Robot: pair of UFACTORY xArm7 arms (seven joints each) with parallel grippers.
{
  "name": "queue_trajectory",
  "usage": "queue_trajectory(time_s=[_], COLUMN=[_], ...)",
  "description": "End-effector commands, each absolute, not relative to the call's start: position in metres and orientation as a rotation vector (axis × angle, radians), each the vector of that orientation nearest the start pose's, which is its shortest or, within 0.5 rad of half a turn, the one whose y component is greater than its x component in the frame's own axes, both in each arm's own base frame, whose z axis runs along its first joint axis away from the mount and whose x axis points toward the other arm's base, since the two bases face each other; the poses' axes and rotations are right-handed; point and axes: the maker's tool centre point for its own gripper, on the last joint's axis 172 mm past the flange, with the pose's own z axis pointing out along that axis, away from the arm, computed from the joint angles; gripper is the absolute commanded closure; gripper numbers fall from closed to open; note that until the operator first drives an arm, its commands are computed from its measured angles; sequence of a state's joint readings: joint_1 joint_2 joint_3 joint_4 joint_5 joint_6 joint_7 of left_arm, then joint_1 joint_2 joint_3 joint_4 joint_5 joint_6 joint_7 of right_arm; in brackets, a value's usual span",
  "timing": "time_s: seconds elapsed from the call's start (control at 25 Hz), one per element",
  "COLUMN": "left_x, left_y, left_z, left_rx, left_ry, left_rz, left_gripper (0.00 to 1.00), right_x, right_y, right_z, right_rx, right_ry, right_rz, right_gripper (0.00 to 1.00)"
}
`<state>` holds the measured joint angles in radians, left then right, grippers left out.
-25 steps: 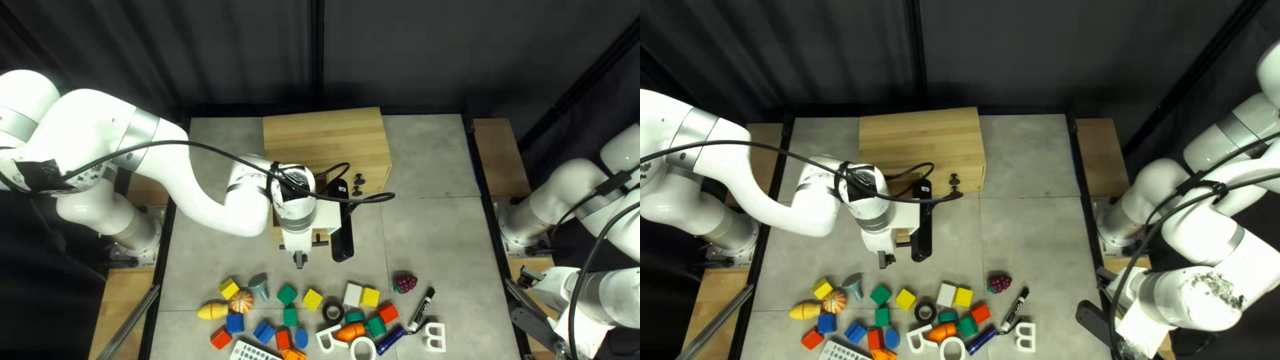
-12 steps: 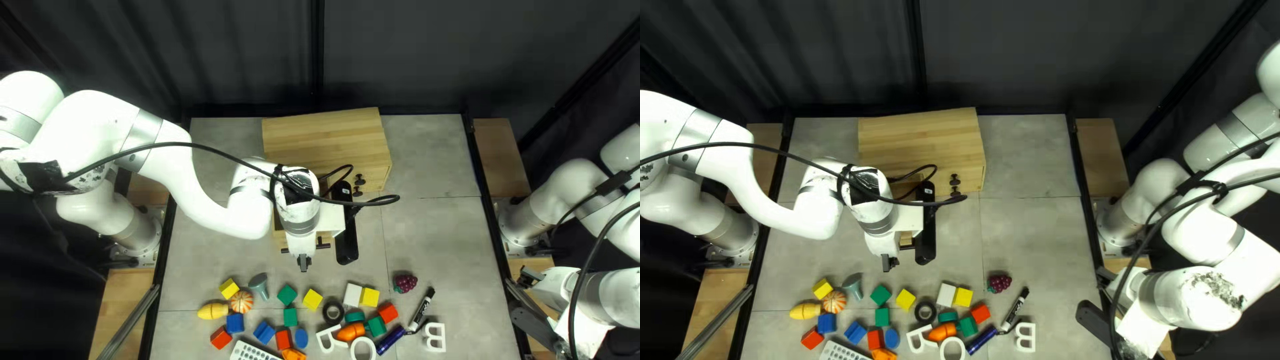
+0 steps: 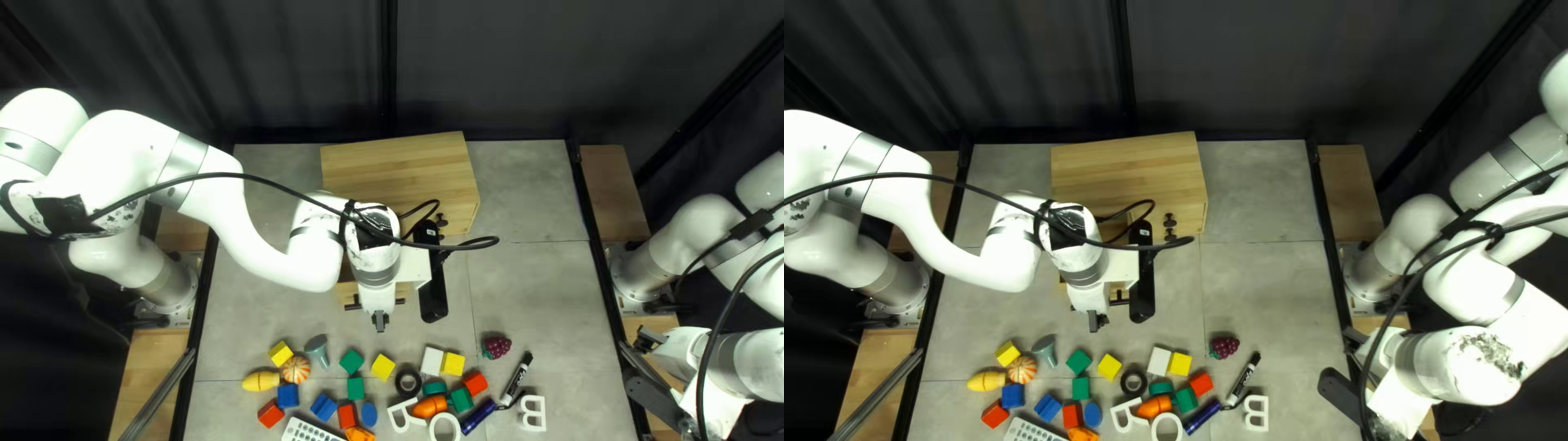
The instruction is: Open drawers and place objects into drawer and close
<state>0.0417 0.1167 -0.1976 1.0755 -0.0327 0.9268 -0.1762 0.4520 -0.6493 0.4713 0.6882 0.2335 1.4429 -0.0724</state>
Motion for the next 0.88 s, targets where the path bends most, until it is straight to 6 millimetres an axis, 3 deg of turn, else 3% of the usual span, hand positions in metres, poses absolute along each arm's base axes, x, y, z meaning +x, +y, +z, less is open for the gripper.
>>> queue_trajectory(time_s=[0.04,0.36,0.64,0.88], left_x=[0.494,0.498,0.507,0.505], left_y=[-0.078,-0.063,-0.057,-0.059], left_z=[0.156,0.155,0.138,0.139], left_rx=[-3.188,-3.151,-3.090,-3.083], left_ry=[-0.079,-0.016,0.091,0.112], left_rz=[-0.045,-0.047,-0.073,-0.057], left_gripper=[0.00,0.00,0.00,0.00], right_x=[0.139,0.139,0.139,0.139], right_y=[0.230,0.230,0.230,0.230], right_z=[0.230,0.230,0.230,0.230], right_rx=[-2.956,-2.956,-2.956,-2.956], right_ry=[-1.320,-1.320,-1.320,-1.320], right_rz=[0.197,0.197,0.197,0.197], right_gripper=[0.00,0.00,0.00,0.00])
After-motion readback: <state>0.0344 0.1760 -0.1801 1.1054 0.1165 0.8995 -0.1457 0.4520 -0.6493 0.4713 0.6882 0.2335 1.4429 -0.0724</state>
